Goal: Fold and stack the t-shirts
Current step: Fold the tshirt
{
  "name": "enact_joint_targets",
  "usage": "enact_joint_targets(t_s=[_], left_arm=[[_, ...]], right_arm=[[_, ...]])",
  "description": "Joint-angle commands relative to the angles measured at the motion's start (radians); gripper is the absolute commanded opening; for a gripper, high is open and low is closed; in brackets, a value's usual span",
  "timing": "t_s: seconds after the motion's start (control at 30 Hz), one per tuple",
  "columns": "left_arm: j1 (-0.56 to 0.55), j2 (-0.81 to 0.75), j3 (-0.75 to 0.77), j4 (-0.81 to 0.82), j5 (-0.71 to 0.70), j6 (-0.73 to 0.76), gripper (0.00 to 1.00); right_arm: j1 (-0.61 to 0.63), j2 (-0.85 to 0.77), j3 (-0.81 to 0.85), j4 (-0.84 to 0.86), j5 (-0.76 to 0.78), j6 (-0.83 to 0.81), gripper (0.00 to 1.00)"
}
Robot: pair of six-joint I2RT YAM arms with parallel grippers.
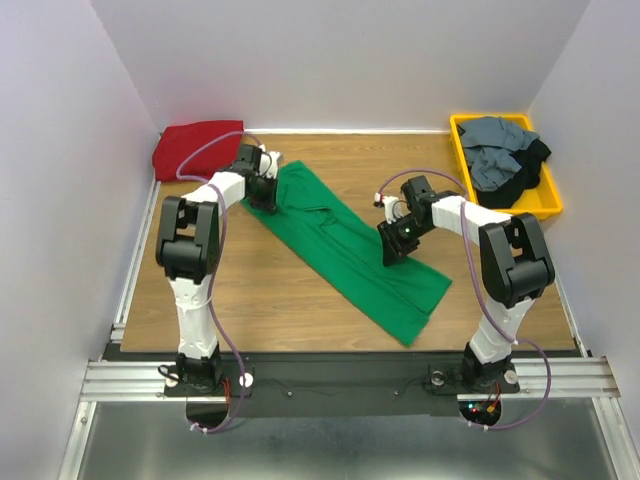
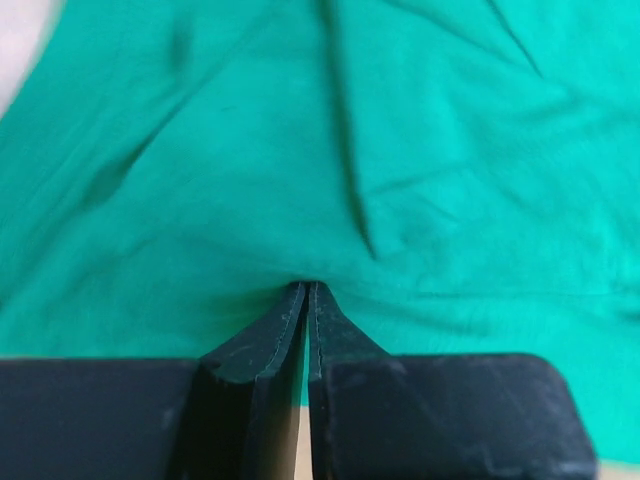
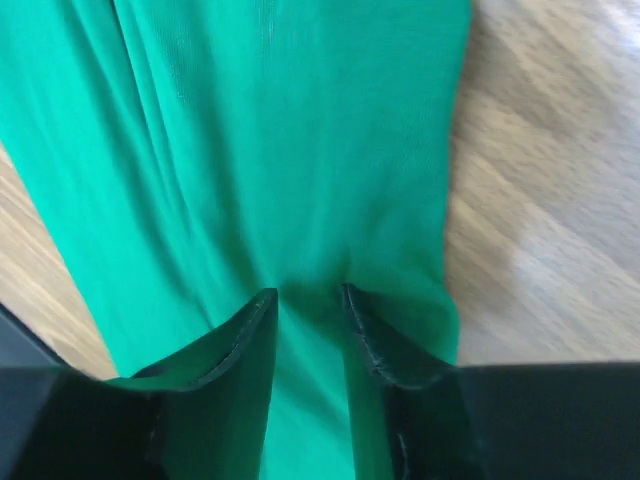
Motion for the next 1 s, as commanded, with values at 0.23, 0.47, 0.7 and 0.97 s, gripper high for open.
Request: enact_joint_targets(t_s=[0.23,0.47,0.7,0.97], left_arm=[[-0.002,0.403,0.842,-0.157,-0.058,0.144,0.22],[-0.005,0.113,0.529,-0.019,0.062,0.072,0.24],[-0.027,0.011,0.223,0.059,0.139,-0.021,0.22],[-0.067,0.057,0.144,0.067,0.126,-0.053,0.2]], right_arm=[[0.016,0.005,0.185,-0.068,-0.126,0.098,0.54],[0.016,0.062,0.153,-0.044,-0.169,0.076,0.44],[0.033,0.092,0.084,0.021,-0.146,0.083,0.32],[0.114,0.071,-0.025,0.082,-0.148,0.125,0.24]])
